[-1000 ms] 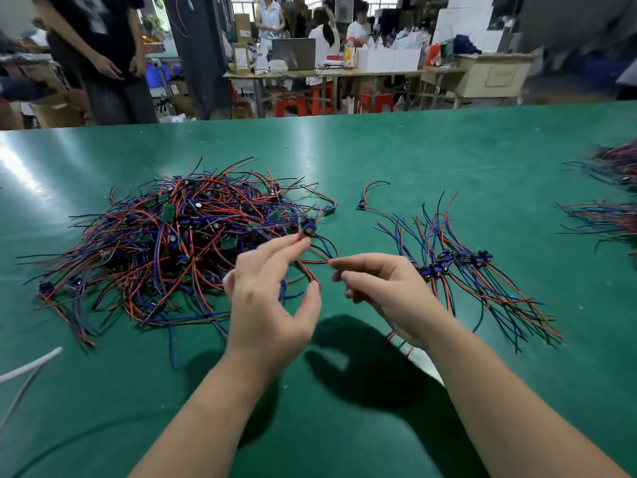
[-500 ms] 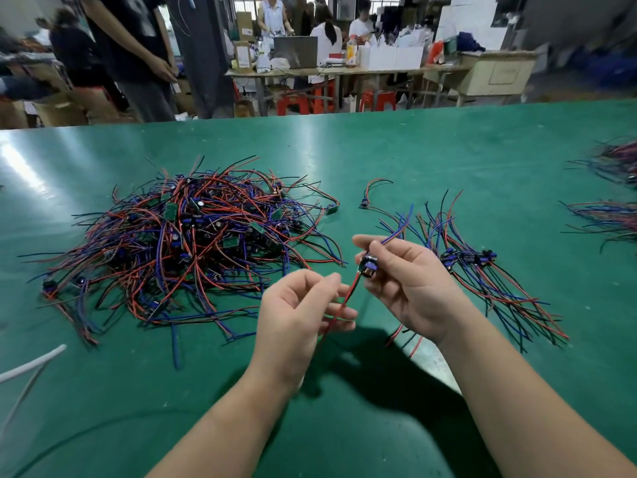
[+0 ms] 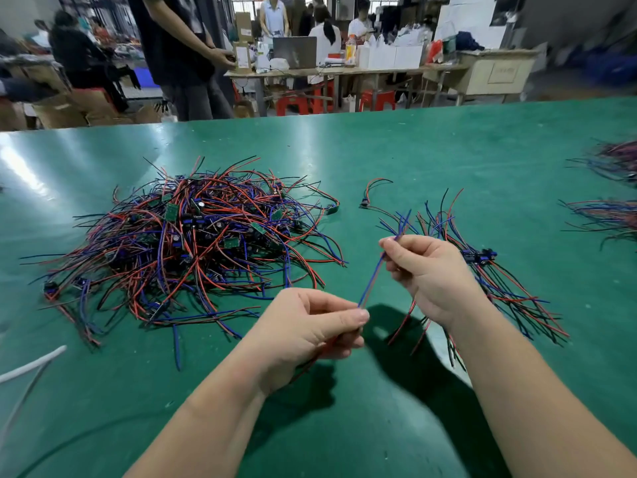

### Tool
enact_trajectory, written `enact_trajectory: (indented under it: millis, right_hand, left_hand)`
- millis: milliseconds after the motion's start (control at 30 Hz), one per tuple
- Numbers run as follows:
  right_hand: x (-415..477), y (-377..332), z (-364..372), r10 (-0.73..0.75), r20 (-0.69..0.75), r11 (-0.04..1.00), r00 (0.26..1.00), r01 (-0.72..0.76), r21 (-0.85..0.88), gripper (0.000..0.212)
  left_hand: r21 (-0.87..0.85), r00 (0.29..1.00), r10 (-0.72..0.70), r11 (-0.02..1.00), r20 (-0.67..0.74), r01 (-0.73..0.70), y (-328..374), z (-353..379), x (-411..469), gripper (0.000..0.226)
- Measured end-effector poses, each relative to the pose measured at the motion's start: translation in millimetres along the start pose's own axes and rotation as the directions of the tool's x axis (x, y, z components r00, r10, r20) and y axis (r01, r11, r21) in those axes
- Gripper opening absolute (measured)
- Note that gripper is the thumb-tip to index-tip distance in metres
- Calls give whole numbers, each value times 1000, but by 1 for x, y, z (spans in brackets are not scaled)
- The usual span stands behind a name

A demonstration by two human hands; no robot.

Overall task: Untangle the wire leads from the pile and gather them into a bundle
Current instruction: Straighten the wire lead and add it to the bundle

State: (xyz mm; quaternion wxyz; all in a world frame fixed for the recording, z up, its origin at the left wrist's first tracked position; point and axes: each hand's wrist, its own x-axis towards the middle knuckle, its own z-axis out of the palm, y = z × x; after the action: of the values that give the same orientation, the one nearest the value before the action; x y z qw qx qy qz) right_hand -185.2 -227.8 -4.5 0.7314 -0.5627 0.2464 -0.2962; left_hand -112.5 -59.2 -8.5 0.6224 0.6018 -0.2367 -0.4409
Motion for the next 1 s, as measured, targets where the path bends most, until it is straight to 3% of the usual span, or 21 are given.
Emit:
enact_trajectory:
  millis: [133, 267, 400, 500, 600, 667, 733, 800, 900, 1000]
  right_hand:
    - [6, -2, -10, 18, -141, 994, 990, -2, 112, 13]
    - [11, -6, -20, 47, -250, 962, 967, 24, 272, 9]
    - [16, -3, -23, 103, -279, 953, 955, -14, 303, 11]
    - [17, -1, -20, 122, -303, 968, 945, -46, 248, 17]
    - [12, 1, -14, 111, -172, 985, 979, -86, 149, 15]
    - [5, 4, -10, 148, 34, 989, 988, -148, -8, 10]
    - [-3, 8, -6, 234, 276, 956, 932, -169, -242, 10]
    - [-12, 11, 0, 284, 461, 903, 840, -73, -424, 14]
    - [-22, 16, 13, 206, 568, 935, 797, 11, -354, 18]
    - [-24, 19, 25, 68, 553, 997, 830, -38, -66, 21]
  left_hand:
    - [103, 976, -121, 989, 184, 103, -1, 1, -6, 17]
    - [163, 906, -184, 978, 381, 130, -2, 2, -12, 12]
    - [24, 937, 51, 998, 345, -63, -6, 8, -9, 21]
    - [-235, 956, 171, 965, 238, -114, 2, 5, -5, 15]
    - [-530, 978, 195, 839, 74, -127, 11, -1, -3, 16]
    - [-658, 972, 236, 728, -24, -193, 15, -4, -2, 15]
    - [-726, 959, 254, 634, -127, -264, 18, -6, -1, 31]
    - [-703, 940, 242, 624, -242, -341, 17, -7, 0, 36]
    - [-582, 888, 269, 677, -374, -450, 13, -4, 5, 29]
    - [-317, 769, 448, 726, -456, -611, 5, 1, 9, 29]
